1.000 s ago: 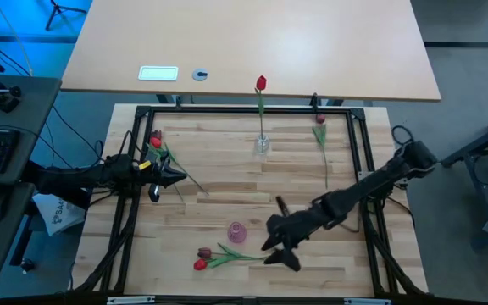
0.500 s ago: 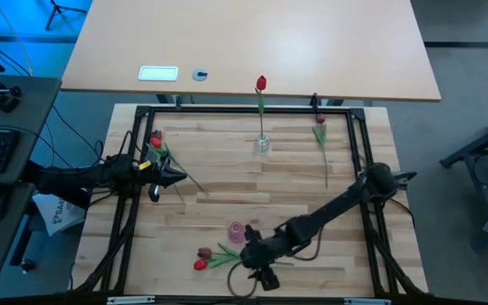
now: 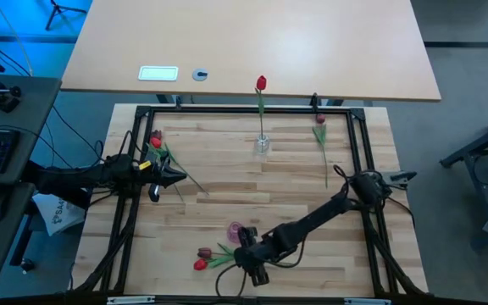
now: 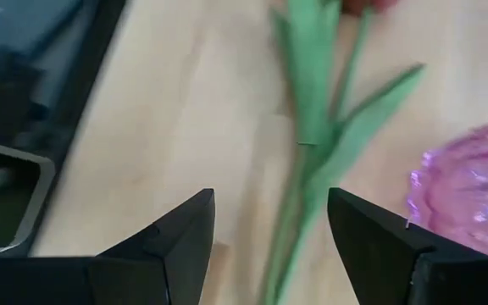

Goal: Sort flowers into vase by color
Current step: Put the bottom red tulip into the transparent flower vase

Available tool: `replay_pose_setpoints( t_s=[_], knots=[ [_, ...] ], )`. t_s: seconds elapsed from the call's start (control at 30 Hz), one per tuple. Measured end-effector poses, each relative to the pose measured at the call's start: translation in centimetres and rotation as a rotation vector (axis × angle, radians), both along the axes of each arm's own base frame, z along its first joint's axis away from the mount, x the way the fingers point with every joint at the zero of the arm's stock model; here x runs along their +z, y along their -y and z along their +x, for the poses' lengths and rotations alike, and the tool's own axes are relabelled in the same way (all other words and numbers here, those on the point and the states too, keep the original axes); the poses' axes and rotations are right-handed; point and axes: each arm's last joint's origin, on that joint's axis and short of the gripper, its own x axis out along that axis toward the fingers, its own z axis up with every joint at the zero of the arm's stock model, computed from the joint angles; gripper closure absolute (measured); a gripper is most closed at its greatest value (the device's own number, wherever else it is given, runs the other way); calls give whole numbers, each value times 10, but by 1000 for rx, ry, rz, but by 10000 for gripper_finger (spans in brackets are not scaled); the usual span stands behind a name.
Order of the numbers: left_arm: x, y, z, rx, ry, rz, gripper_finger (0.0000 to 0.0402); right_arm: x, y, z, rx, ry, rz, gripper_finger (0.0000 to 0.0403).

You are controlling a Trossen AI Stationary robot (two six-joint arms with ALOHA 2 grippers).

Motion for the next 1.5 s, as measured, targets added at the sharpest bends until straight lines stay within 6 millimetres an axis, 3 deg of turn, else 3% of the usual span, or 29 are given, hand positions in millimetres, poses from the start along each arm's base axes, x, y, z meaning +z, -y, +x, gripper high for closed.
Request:
replay_pose_setpoints(
  t_s=[0.47, 0.9, 1.07, 1.3, 1.5],
  knots=[
    [0, 0, 0, 0, 0, 0, 402, -14, 2, -1, -3, 9, -110, 269],
    [0, 0, 0, 0, 0, 0, 402, -13, -2, -2, 85, 65, -207, 323],
    [0, 0, 0, 0, 0, 0, 402, -21, -2, 0, 66, 50, -191, 338],
    [0, 0, 0, 0, 0, 0, 402, -21, -3, 1, 39, 54, -171, 345],
    [0, 0, 0, 0, 0, 0, 402, -10, -6, 6, 40, 80, -164, 395]
  ],
)
